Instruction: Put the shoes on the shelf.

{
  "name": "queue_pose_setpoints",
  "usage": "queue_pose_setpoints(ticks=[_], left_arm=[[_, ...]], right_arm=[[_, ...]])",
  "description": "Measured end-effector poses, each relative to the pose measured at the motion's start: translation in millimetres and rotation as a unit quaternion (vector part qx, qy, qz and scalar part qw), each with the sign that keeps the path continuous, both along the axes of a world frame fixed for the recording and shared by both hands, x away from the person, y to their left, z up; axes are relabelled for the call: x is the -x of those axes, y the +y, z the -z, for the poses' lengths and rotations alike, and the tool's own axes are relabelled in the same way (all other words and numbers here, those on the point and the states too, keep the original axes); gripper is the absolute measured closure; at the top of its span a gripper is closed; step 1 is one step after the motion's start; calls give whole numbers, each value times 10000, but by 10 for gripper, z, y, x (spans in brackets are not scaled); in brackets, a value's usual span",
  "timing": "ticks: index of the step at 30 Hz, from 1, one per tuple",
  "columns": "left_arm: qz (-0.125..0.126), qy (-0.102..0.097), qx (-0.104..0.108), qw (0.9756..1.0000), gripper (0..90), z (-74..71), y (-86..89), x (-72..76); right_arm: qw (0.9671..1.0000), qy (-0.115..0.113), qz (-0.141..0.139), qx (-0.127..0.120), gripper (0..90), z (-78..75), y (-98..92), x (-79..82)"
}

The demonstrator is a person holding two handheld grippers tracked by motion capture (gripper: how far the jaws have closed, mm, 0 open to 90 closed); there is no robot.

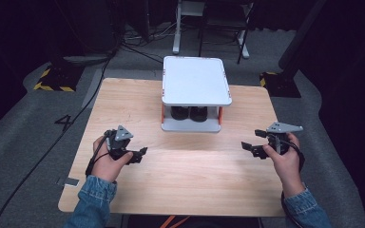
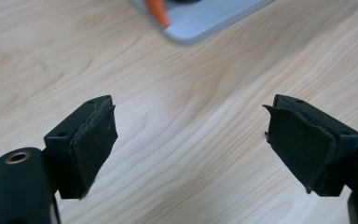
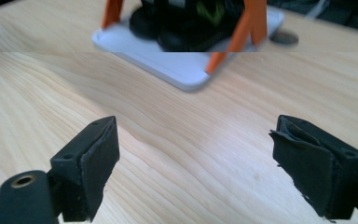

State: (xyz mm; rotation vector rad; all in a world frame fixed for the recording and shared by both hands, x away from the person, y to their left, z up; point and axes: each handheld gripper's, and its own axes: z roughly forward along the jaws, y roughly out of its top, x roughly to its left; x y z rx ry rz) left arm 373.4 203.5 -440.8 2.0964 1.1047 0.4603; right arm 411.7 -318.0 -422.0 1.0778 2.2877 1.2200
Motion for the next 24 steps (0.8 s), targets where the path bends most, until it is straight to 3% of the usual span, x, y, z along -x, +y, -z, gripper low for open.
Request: queue_pose_setpoints(ticks=[2, 8, 10, 13, 16, 18, 20, 24], left_arm=[[-99, 160, 8, 9998, 162, 82, 95, -12], [-384, 364, -99, 9986, 162, 336, 309, -94], [-388, 439, -297, 9978, 163, 389, 335, -118], [-348, 321, -554, 9973, 163, 454, 366, -146], [-271, 160, -360, 9989, 162, 557, 413, -167], [-298, 217, -257, 9990, 153, 621, 440, -179], [-331, 206, -136, 9991, 153, 638, 455, -188], [-345, 241, -109, 9991, 147, 639, 456, -187]], right_arm=[[9999, 47, 87, 102, 151, 91, -62, -8], [9986, 269, 233, 401, 153, 437, -194, -83], [9979, 313, 255, 508, 153, 545, -221, -117], [9975, 344, 290, 538, 153, 678, -238, -160], [9968, 300, 221, 701, 154, 767, -232, -183], [9965, 268, 198, 762, 143, 808, -226, -192], [9970, 299, 226, 673, 138, 822, -234, -200], [9964, 335, 368, 692, 91, 828, -222, -208]])
